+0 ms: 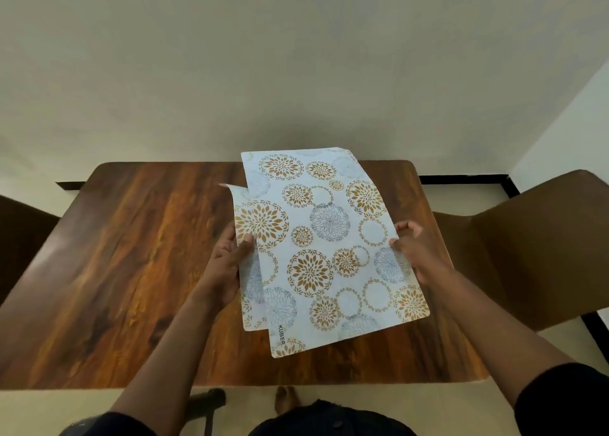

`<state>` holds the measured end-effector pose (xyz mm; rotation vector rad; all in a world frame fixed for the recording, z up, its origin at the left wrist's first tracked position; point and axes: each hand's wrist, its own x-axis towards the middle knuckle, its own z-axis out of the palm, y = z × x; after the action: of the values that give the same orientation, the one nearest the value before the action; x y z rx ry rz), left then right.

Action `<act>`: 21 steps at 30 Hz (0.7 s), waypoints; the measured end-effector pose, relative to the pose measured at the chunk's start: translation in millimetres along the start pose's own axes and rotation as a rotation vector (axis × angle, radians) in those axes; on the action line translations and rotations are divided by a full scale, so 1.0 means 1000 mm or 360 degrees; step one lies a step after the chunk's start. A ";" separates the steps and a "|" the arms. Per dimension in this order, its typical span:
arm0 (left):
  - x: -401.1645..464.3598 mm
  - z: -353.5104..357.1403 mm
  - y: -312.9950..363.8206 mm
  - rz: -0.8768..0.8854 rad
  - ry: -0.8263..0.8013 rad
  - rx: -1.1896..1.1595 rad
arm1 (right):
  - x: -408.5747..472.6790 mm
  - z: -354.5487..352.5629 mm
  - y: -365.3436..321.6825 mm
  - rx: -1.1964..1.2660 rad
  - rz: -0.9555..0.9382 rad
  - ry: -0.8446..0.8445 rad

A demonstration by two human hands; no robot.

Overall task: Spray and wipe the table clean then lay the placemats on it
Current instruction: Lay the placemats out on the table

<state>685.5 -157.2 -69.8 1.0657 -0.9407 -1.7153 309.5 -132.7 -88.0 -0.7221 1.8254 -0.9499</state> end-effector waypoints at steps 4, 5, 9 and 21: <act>0.022 -0.005 0.011 -0.0113 -0.0029 -0.0040 | -0.007 0.009 0.000 -0.0043 -0.0083 0.0137; 0.026 -0.006 0.013 -0.0148 -0.0008 -0.0046 | -0.010 0.011 0.000 -0.0050 -0.0124 0.0159; 0.042 -0.009 0.019 -0.0263 -0.0028 -0.0022 | -0.019 0.019 -0.002 -0.0144 -0.0300 0.0225; 0.072 -0.016 0.019 -0.0247 0.0113 0.0246 | -0.020 0.021 -0.022 -0.0435 -0.0497 0.0269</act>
<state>688.3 -233.3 -76.9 1.3228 -0.9794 -1.7391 338.5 -135.2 -66.4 -1.1516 2.0537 -0.9932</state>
